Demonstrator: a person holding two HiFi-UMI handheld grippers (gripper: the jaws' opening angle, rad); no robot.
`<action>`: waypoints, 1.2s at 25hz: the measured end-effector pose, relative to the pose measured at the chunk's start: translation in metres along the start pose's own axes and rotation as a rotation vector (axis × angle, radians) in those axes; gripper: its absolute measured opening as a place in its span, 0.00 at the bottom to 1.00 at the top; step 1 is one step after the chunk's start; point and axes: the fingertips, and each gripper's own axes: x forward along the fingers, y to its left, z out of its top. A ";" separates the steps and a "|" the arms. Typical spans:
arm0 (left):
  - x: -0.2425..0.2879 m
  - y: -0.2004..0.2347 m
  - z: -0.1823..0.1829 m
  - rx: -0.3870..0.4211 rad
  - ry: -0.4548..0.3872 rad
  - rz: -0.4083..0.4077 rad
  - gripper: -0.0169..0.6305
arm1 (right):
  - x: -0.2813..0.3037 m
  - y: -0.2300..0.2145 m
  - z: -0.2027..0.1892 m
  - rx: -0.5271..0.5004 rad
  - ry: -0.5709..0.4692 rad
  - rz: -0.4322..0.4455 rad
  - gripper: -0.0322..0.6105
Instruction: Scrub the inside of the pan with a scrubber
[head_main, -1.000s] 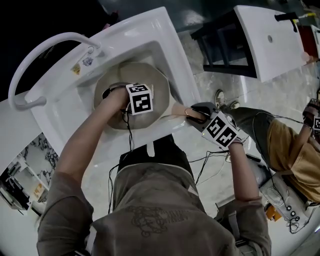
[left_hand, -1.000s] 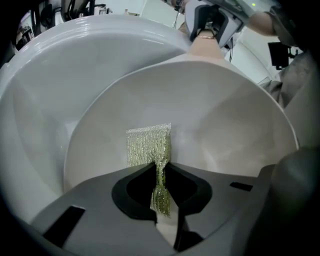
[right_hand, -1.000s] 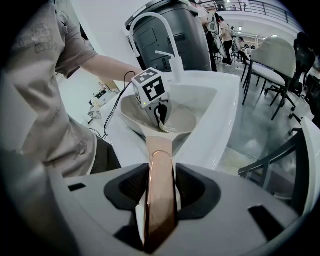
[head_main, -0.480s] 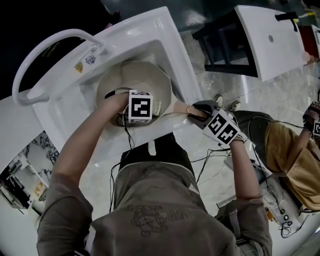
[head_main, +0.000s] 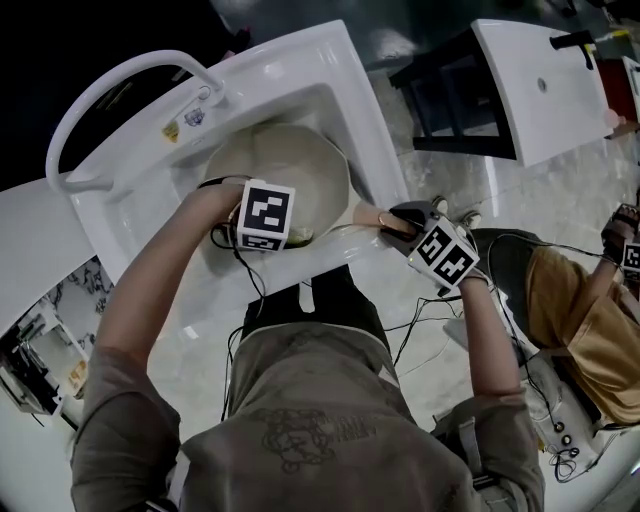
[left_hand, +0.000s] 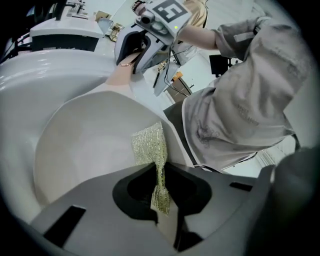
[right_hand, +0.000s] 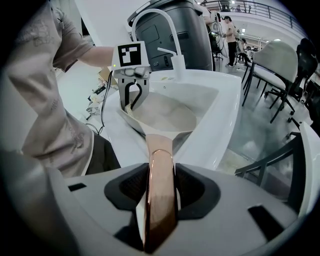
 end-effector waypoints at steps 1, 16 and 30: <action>-0.004 -0.002 -0.001 -0.002 -0.009 0.000 0.12 | 0.001 0.000 0.000 -0.001 0.003 -0.002 0.31; -0.096 -0.002 0.008 -0.130 -0.428 0.328 0.12 | -0.008 0.001 0.013 0.045 0.006 -0.059 0.31; -0.153 -0.030 0.003 -0.194 -0.715 0.628 0.12 | -0.035 0.007 0.074 0.016 -0.117 -0.124 0.31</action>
